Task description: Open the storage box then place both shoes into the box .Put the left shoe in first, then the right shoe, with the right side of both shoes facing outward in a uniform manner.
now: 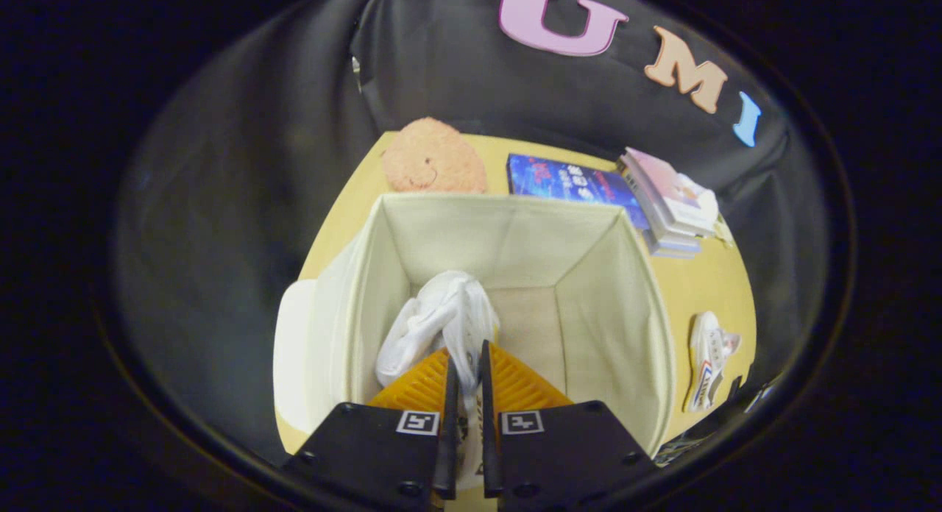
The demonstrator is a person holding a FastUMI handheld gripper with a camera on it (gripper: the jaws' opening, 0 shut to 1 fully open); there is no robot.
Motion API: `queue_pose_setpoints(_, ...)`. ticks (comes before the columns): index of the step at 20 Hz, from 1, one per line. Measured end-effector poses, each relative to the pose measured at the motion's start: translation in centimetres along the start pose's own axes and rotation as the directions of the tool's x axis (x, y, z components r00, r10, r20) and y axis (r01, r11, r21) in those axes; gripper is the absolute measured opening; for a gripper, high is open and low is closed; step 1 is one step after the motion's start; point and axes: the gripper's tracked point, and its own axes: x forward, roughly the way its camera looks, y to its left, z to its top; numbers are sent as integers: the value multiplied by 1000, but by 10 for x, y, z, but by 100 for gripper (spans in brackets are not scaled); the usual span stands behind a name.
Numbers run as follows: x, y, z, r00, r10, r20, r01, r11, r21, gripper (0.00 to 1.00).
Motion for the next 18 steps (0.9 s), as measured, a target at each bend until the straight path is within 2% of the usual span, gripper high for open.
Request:
queue_pose_setpoints(2,-5,0,0,1000,3,20,-3,1000,7,20)
queue_pose_setpoints(4,-23,-16,7,998,-30,46,28,999,35,47)
queue_pose_setpoints(6,-24,-21,10,997,5,77,-13,994,107,74)
queue_pose_setpoints(8,-45,-26,9,994,51,98,-67,984,166,100)
queue_pose_setpoints(14,-98,-66,10,977,51,206,-93,976,198,100)
queue_pose_setpoints(18,-131,-115,5,967,4,254,-65,970,234,100)
